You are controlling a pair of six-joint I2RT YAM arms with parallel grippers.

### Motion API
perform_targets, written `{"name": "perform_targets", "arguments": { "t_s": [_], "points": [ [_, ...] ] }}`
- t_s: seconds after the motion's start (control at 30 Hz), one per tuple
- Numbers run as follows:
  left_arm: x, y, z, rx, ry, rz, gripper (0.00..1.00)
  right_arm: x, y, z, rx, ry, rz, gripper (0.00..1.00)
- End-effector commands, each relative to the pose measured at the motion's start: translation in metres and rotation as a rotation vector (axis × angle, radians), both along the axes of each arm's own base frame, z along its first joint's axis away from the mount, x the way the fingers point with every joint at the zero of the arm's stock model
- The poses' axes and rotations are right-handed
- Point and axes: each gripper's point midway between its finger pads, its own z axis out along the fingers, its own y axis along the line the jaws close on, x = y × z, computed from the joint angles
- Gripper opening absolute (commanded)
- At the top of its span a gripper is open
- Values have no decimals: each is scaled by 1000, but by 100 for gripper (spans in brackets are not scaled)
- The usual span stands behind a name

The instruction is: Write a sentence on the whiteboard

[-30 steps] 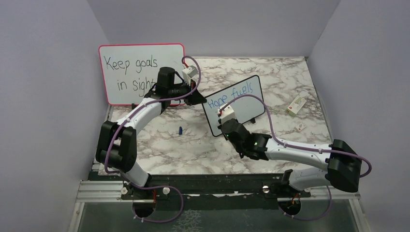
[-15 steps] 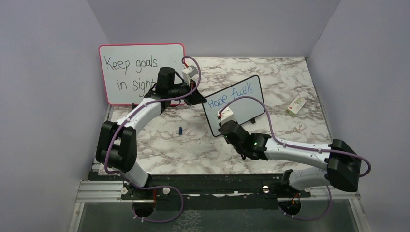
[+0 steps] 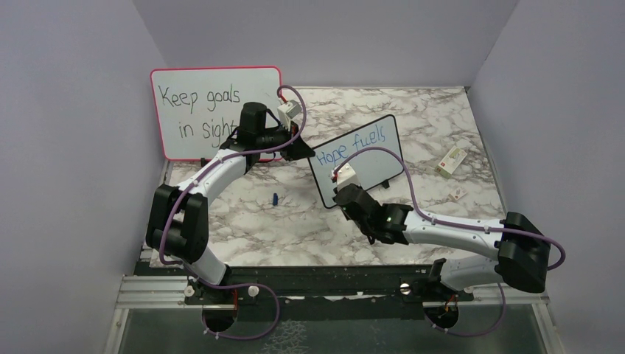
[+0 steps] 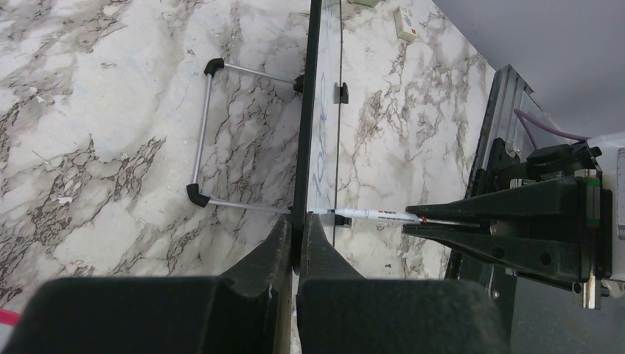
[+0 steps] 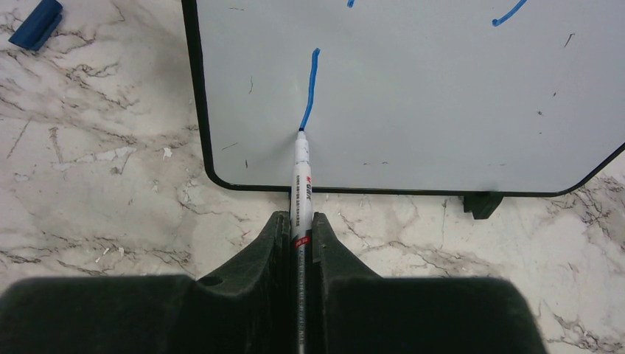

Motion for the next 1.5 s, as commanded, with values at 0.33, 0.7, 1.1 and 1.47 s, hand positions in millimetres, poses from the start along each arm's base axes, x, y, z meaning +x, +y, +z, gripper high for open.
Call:
{"name": "perform_targets", "arguments": {
  "t_s": [0.33, 0.7, 1.1, 1.47],
  "points": [
    [-10, 1, -20, 55, 59, 5, 0, 9, 3, 16, 37, -62, -27, 1],
    [-10, 1, -20, 57, 58, 2, 0, 13, 7, 27, 55, -90, -27, 1],
    [-11, 0, -20, 59, 58, 0, 0, 14, 3, 29, 62, -102, -38, 1],
    [-12, -1, -20, 57, 57, -7, 0, 22, 4, 36, 68, -124, -49, 1]
  ]
}}
